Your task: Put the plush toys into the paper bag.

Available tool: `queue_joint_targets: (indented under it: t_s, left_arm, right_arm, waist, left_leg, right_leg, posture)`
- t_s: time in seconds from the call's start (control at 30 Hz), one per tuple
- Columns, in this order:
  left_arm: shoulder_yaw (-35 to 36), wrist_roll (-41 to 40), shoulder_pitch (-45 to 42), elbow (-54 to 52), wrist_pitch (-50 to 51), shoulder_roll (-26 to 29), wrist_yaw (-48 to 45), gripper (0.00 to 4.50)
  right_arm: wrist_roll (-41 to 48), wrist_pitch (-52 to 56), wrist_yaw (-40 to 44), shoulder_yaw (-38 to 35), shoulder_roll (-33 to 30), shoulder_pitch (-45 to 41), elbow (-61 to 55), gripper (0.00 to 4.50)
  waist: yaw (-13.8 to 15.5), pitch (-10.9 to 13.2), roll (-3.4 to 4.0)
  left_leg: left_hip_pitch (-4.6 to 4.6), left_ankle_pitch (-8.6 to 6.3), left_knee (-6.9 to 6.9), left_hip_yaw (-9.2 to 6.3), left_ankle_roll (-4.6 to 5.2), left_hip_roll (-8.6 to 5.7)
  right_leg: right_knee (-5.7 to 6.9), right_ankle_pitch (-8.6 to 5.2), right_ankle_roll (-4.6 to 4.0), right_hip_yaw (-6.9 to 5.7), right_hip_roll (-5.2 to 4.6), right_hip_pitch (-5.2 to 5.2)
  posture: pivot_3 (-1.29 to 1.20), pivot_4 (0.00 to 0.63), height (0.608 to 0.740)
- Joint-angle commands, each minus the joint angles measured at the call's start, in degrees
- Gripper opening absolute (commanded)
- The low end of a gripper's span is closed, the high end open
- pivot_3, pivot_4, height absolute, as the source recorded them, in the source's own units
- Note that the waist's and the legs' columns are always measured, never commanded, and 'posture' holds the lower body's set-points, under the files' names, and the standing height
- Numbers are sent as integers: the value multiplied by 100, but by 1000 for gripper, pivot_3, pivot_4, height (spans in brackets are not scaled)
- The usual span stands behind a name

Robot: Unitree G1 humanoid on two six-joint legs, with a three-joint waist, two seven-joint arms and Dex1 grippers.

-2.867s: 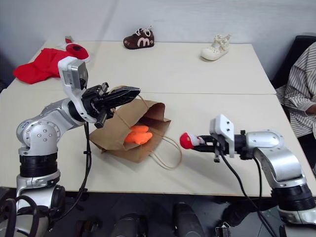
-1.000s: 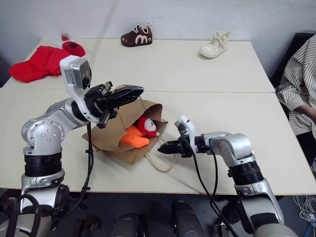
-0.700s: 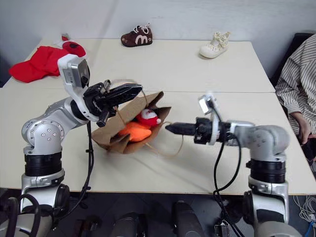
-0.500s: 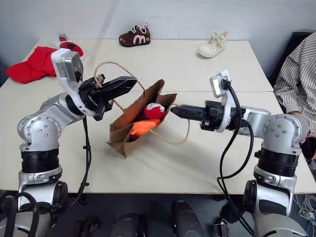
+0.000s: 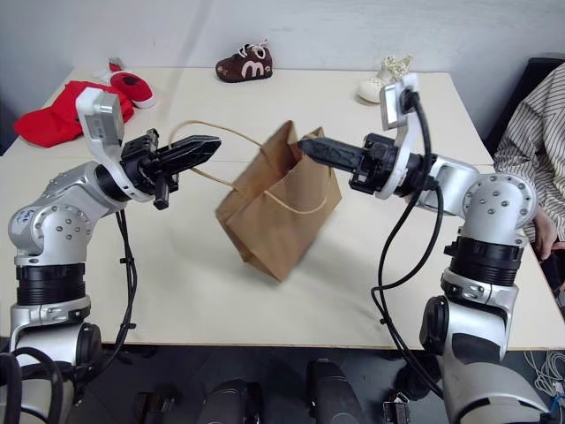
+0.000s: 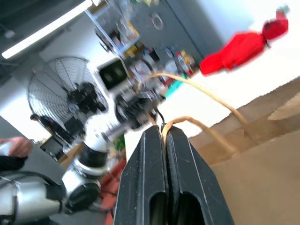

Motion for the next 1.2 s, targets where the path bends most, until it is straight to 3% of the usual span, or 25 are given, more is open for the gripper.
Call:
queue_joint_targets:
  t_s: [0.03, 0.07, 0.17, 0.53, 0.57, 0.73, 0.93, 1.03, 1.2]
  left_arm:
    - [20, 107, -47, -3, -138, -11, -37, 0]
    - [18, 113, -40, -20, -130, -23, -27, 183]
    - [42, 97, 1, -98, -88, -6, -27, 856]
    - [162, 457, 328, -88, -418, 565, -265, 4276]
    - [165, 449, 355, -77, -367, 664, -349, 4446]
    - [-13, 768, 502, 162, -507, 1202, -889, 4446]
    - [-6, 1099, 965, 376, -811, 1278, -1016, 4446]
    - [81, 1111, 1532, 21, -788, 1350, -1049, 4500]
    - [285, 511, 2380, -1499, -269, 1036, -515, 4500]
  right_arm:
    - [-34, -154, -289, -149, 132, -15, 297, 21]
    - [-3, -146, -313, -207, 127, 10, 353, 1]
    - [162, -16, -205, -273, -73, 137, 241, 609]
    - [748, 261, 526, -705, -1315, 720, -46, 4385]
    - [780, 209, 596, -764, -1374, 805, -77, 4487]
    - [321, -589, 1031, -639, -1510, 1660, -443, 4487]
    - [-622, -1763, 1393, 152, -1431, 2627, -1036, 4487]
    - [-1546, -2855, 1485, 893, -1322, 3020, -1524, 3898]
    - [-2356, -4077, 1442, 1647, -805, 3215, -1933, 2196]
  waist:
    - [-3, 0, 0]
    - [-3, 0, 0]
    - [-1, 0, 0]
    - [-4, 0, 0]
    - [-3, 0, 0]
    - [10, 0, 0]
    - [10, 0, 0]
    - [-13, 0, 0]
    - [1, 1, -1]
  left_leg:
    - [0, 0, 1, 1, 2, 0]
    - [0, 0, 2, 1, 2, -1]
    - [0, 0, 2, 0, 2, 1]
    - [-1, -1, -1, 0, 3, 2]
    - [-1, 0, -1, 0, 3, 3]
    - [-1, -1, -5, 1, 3, 2]
    - [-1, -1, -1, 2, 4, -1]
    - [1, -2, -3, 2, 3, 2]
    - [0, -3, -5, 3, 2, 5]
  right_leg:
    - [-1, 1, 2, 1, -1, 0]
    - [0, 2, 4, 1, -1, 0]
    - [2, 2, 4, 0, 1, 0]
    - [-4, 2, 4, 1, 4, 0]
    - [-4, 2, 4, 1, 4, 0]
    - [-11, 2, 4, 1, 5, 1]
    - [-10, 4, 8, 3, 3, 2]
    - [-10, 5, 8, 4, 6, 1]
    - [-11, 4, 8, 5, 5, 0]
  posture:
    - [0, 150, 740]
    - [0, 150, 740]
    - [0, 150, 740]
    - [0, 150, 740]
    - [0, 150, 740]
    - [0, 150, 740]
    - [0, 150, 740]
    - [0, 150, 740]
    - [0, 150, 740]
